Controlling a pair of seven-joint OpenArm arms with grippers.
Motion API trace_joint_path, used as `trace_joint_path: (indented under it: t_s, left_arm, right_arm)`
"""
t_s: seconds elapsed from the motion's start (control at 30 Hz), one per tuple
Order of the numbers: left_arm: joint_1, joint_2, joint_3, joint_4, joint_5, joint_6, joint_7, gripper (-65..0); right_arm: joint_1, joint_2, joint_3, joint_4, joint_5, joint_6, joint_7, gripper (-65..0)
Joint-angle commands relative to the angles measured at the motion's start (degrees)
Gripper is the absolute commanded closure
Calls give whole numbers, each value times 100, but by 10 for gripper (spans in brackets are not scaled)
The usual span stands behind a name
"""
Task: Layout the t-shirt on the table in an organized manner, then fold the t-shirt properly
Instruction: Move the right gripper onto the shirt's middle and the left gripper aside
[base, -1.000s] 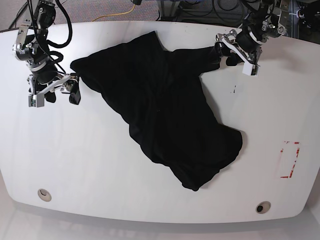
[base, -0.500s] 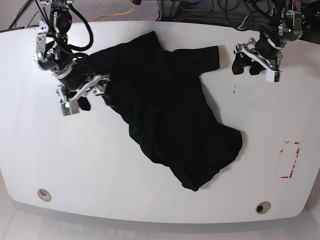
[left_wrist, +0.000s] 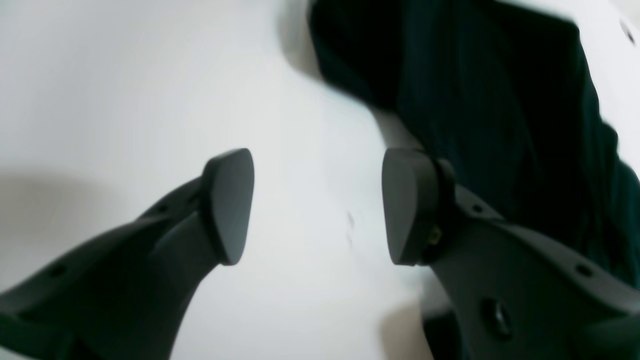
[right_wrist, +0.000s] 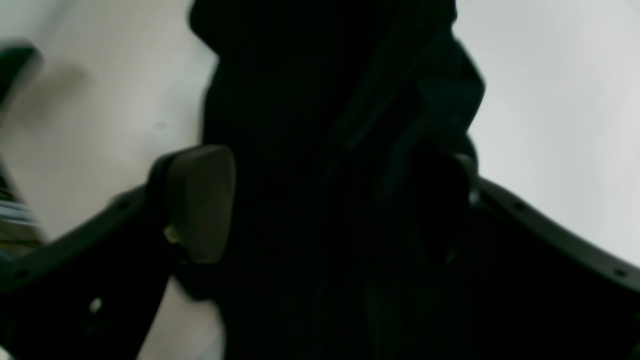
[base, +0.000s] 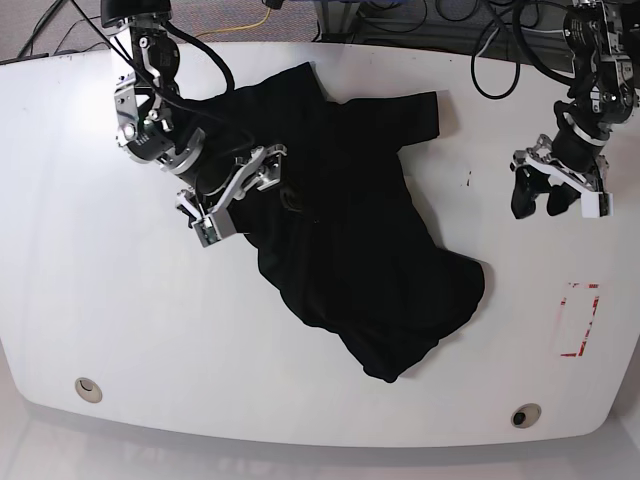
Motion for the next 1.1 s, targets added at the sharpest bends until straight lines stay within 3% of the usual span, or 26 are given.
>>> trace_joint_path:
  t_s: [0.0,0.37,0.5,0.67,0.83,1.07]
  left_arm:
    - [-377,-145,-106,96,25,-41,-143,-382]
    - [-1458,-189,-53,60,1054,-67,-134,-382]
    - [-1766,-189,79,-133,1265,-507,-134,-382]
    - [-2047,-180,79,-458,1449,-1096,-134,-382]
    - [-2109,-163,79,-687,1555,-1157,-134,-382]
    - [-2109,-163,79,-810,1564,-1157,-143,-382]
  right_arm:
    - [151,-176,-161,84,-341,12,122,-531]
    - [177,-906,-697,-101,-2099,47,114,-531]
    - [177,-1135,-706,-259,-2530,47,114,-531]
    - [186,-1346,-697,-496,-2908,21,122,-531]
    - [213,-1346,-689,-707,-3075,12,202,-523]
    - [239,-1337,-689,-1156,-3066,12,413,-434]
